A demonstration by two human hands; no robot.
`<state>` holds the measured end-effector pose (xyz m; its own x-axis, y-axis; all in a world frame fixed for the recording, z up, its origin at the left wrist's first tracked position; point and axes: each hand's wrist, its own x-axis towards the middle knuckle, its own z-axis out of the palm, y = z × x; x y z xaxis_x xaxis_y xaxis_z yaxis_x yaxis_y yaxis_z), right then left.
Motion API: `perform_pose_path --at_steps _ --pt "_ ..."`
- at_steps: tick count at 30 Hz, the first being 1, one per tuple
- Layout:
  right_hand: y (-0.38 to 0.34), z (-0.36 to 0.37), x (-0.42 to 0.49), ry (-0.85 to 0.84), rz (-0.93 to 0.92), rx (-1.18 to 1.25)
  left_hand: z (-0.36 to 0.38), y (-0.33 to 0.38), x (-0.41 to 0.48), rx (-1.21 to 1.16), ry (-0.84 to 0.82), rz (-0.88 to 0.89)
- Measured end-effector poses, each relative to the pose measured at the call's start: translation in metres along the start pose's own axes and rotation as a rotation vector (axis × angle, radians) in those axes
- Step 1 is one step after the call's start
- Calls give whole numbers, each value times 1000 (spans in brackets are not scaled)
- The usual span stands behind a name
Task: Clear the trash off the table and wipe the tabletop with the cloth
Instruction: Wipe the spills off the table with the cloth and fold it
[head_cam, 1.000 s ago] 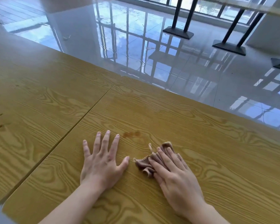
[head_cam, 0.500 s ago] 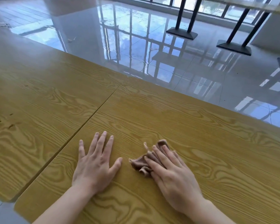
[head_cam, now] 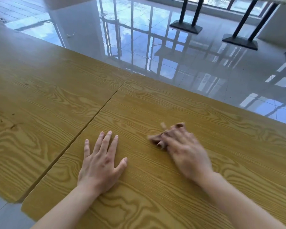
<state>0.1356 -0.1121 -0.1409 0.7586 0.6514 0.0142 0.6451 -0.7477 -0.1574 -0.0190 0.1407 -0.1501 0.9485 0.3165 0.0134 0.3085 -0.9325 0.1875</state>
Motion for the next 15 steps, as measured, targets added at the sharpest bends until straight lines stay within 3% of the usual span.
perform_pose_path --at_steps 2,4,6,9,11,13,15 --pt "36 -11 27 -2 304 37 2 1 1 16 4 4" --pt "29 -12 50 1 451 56 4 2 2 27 8 2" --pt "-6 -3 47 15 344 37 4 3 1 23 3 3" --pt "-71 11 -22 -1 14 56 2 0 0 -1 -2 -5" --pt "-73 9 -70 -12 -120 59 2 1 0 -3 -10 -2" --pt "-30 3 -87 -12 -104 7 0 4 -2 7 -18 5" --pt "27 -7 -89 13 100 -28 0 12 -6 8 -19 9"
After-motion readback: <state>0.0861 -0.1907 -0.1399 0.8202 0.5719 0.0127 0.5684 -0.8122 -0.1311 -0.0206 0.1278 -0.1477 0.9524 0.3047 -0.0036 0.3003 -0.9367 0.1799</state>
